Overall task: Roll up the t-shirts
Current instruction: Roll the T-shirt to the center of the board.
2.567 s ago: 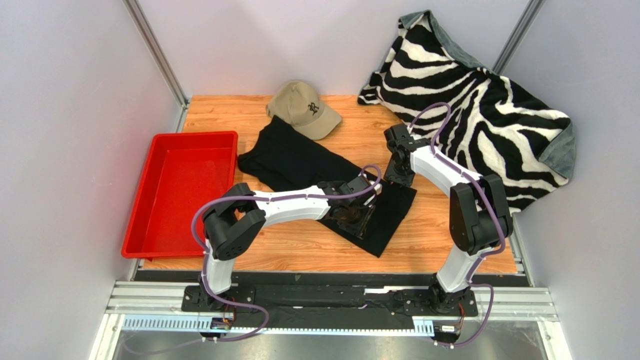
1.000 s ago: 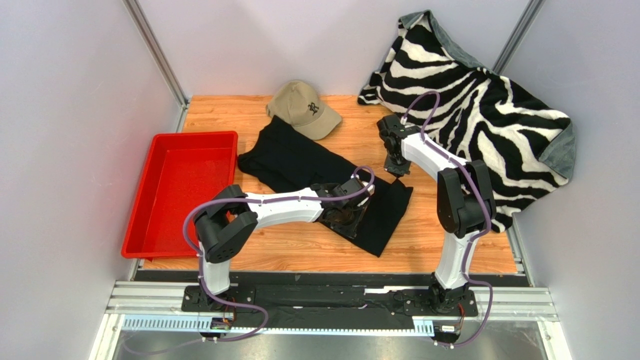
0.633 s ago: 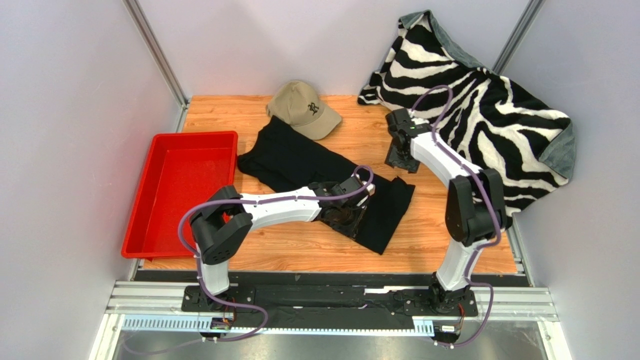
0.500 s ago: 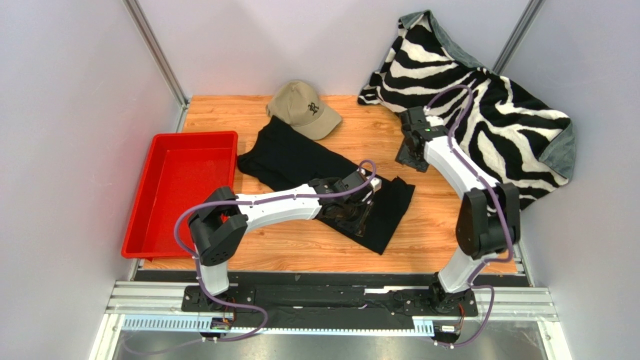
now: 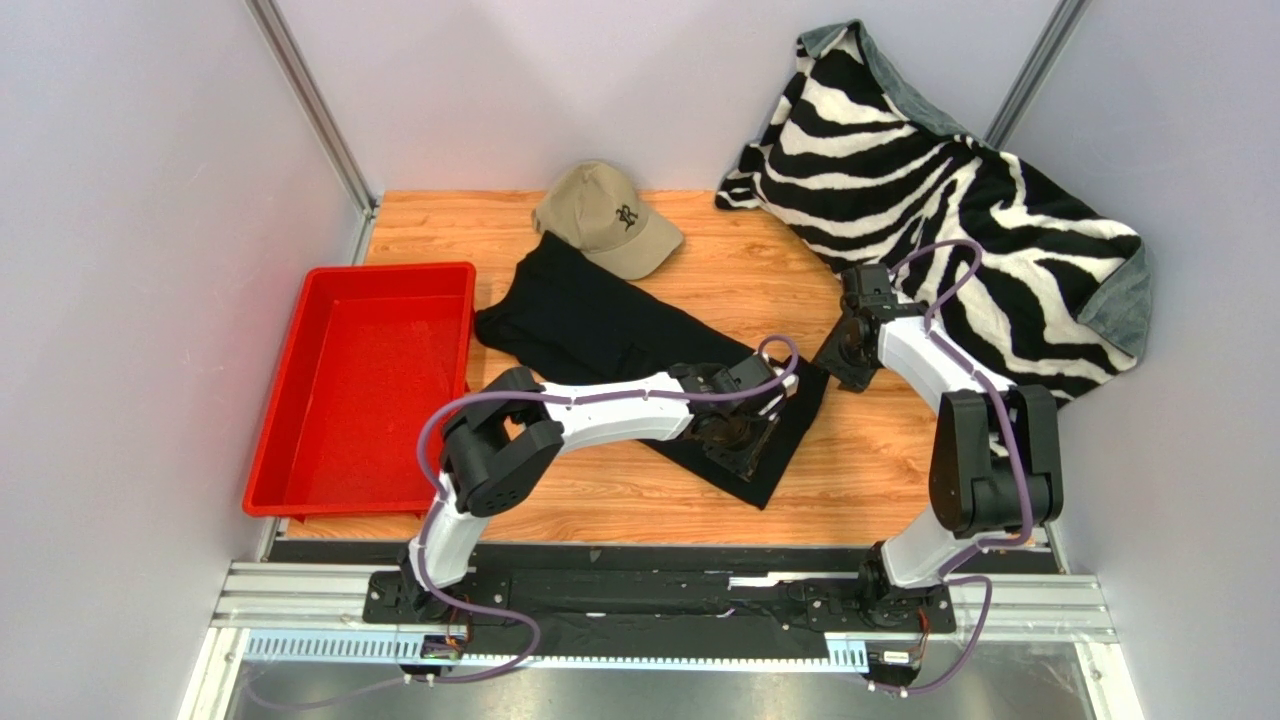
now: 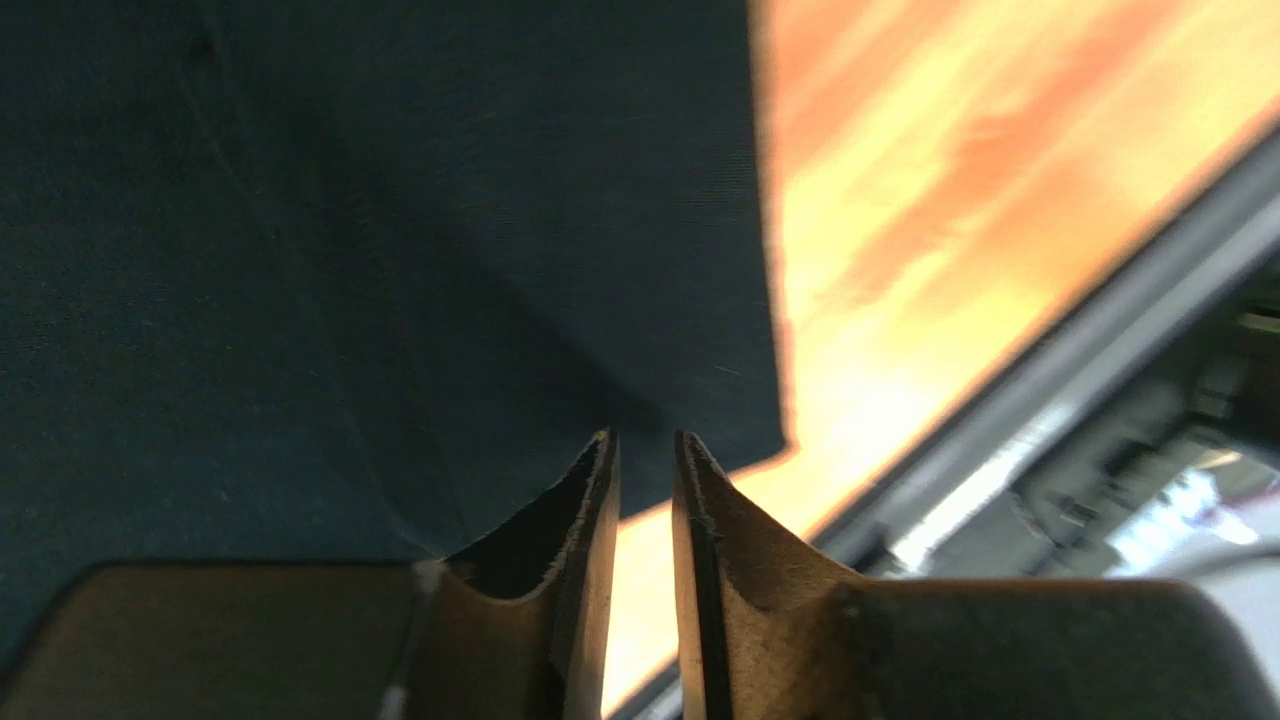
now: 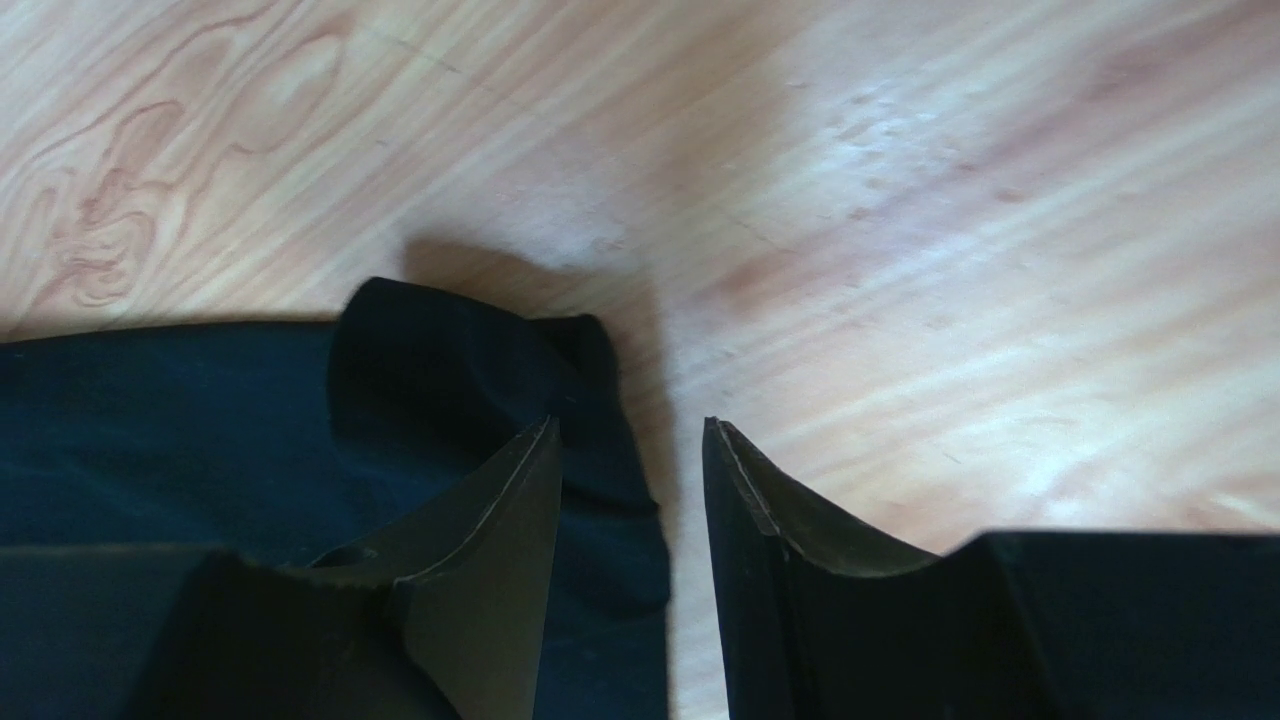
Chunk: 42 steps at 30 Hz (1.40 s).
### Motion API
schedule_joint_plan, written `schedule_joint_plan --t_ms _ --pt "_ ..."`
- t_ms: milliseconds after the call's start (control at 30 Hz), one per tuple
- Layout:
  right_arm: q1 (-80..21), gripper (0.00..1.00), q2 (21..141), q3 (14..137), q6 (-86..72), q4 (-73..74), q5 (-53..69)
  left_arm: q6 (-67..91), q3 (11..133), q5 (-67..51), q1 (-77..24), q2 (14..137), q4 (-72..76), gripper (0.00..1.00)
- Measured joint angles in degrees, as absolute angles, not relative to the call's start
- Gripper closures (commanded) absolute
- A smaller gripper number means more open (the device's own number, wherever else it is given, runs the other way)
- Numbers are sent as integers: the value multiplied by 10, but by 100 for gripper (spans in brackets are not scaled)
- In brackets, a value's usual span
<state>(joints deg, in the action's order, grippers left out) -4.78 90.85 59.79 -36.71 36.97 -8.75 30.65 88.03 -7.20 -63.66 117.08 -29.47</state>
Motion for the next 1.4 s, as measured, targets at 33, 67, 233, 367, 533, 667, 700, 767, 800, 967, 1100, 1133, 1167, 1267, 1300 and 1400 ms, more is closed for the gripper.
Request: schedule_joint_plan --t_ms 33,67,233,367,533,667,700,767,800,967,1100,1133,1167,1267,1300,1400 --pt "-49 58 915 595 -371 360 -79 306 879 -67 -636 1181 -297 77" --pt "-49 58 920 594 -375 352 -74 306 878 -63 -636 1187 -301 81" --pt "-50 83 930 579 -393 324 -55 306 876 -40 -635 1194 -312 100" --pt "-50 98 935 581 -398 322 -57 305 876 -30 -635 1196 -322 100" --pt "-51 100 954 625 -385 370 -82 305 876 -28 -635 1197 -324 100" --pt "-58 98 958 669 -365 415 -110 305 876 -27 -635 1197 -324 100" --pt "-60 92 958 677 -360 423 -115 305 876 -27 -635 1197 -324 100" --pt "-64 84 960 689 -352 438 -124 305 876 -27 -635 1197 -323 100" --pt "-66 75 963 693 -347 443 -129 305 876 -27 -635 1197 -323 100" --pt "-72 64 990 703 -326 447 -170 305 876 -27 -635 1197 -326 100" --pt "-72 64 995 702 -313 448 -188 306 876 -30 -635 1197 -326 100" --pt "-72 64 994 702 -312 447 -189 307 875 -30 -635 1197 -326 100" --pt "-72 64 992 702 -311 448 -189 307 874 -31 -635 1196 -325 100" --pt "-79 64 978 702 -311 448 -188 311 868 -31 -635 1191 -325 91" --pt "-83 64 971 702 -312 447 -187 312 866 -31 -635 1188 -326 89" --pt "-97 64 952 702 -316 438 -175 320 853 -29 -631 1172 -332 78"
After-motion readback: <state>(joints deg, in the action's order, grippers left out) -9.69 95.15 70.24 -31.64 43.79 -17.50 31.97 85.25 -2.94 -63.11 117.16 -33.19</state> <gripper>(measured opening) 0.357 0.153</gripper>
